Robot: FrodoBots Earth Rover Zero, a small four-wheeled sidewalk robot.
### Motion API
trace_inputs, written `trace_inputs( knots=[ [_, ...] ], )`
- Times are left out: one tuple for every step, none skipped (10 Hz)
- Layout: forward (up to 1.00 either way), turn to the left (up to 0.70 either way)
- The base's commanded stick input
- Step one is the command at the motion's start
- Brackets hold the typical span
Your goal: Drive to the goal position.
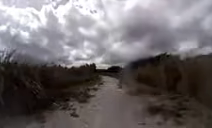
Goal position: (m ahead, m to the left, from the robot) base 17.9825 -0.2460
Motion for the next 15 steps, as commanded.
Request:
trace_inputs(
  knots=[
    [0.69, 0.01],
    [0.69, 0.01],
    [0.69, 0.01],
    [0.69, 0.01],
    [0.69, 0.01],
    [0.69, 0.01],
    [0.69, 0.01],
    [0.69, 0.01],
    [0.69, 0.01],
    [0.69, 0.01],
    [0.69, 0.01],
    [0.69, 0.01],
    [0.69, 0.01],
    [0.69, 0.01],
    [0.69, 0.01]
  ],
)
